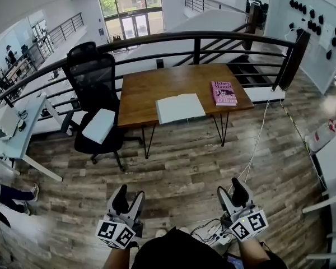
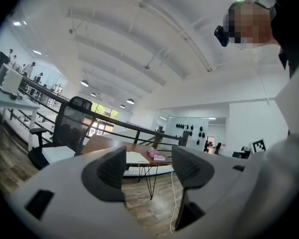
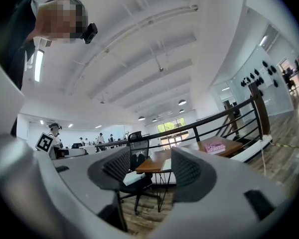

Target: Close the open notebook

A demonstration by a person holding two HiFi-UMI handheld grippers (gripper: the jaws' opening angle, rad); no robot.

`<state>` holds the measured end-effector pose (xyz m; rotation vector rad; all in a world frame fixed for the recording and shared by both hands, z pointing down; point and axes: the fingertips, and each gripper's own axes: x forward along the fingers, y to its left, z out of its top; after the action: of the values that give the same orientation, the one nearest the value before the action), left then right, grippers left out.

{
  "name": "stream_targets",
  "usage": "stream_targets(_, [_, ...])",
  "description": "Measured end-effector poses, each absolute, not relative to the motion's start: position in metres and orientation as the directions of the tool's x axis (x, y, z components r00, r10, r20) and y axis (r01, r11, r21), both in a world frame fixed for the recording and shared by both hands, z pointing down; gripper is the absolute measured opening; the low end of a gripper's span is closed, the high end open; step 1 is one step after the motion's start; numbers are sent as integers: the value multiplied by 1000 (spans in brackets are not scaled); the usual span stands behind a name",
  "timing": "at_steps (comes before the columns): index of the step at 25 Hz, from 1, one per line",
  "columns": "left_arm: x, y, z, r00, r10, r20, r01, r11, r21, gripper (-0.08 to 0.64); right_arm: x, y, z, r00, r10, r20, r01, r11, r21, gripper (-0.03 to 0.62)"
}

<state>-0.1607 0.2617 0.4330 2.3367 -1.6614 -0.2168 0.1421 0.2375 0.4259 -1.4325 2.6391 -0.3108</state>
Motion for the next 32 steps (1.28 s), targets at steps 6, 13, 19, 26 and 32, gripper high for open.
stream_targets(6, [-139, 261, 434, 330, -943, 42, -915, -309, 260, 278, 165, 239, 428, -538, -843, -12, -818, 526, -232, 244])
stream_targets(13, [-126, 251, 441, 361, -930, 64, -903, -332, 274, 278, 186, 231, 436, -496, -869, -5, -836, 478, -270, 242])
stream_targets(19, [-132, 218, 453, 366, -928, 65, -895, -332, 296, 278, 187, 206, 436, -477, -879, 6, -850, 459, -259, 235])
stream_targets(26, [-147, 163, 448, 384, -923, 33, -881, -355, 311, 276, 179, 162, 431, -446, -894, 31, -871, 426, -245, 211])
stream_targets(32, [-166, 118, 456, 368, -929, 39, -881, -334, 334, 276, 152, 114, 427, -475, -879, 45, -864, 456, -214, 210])
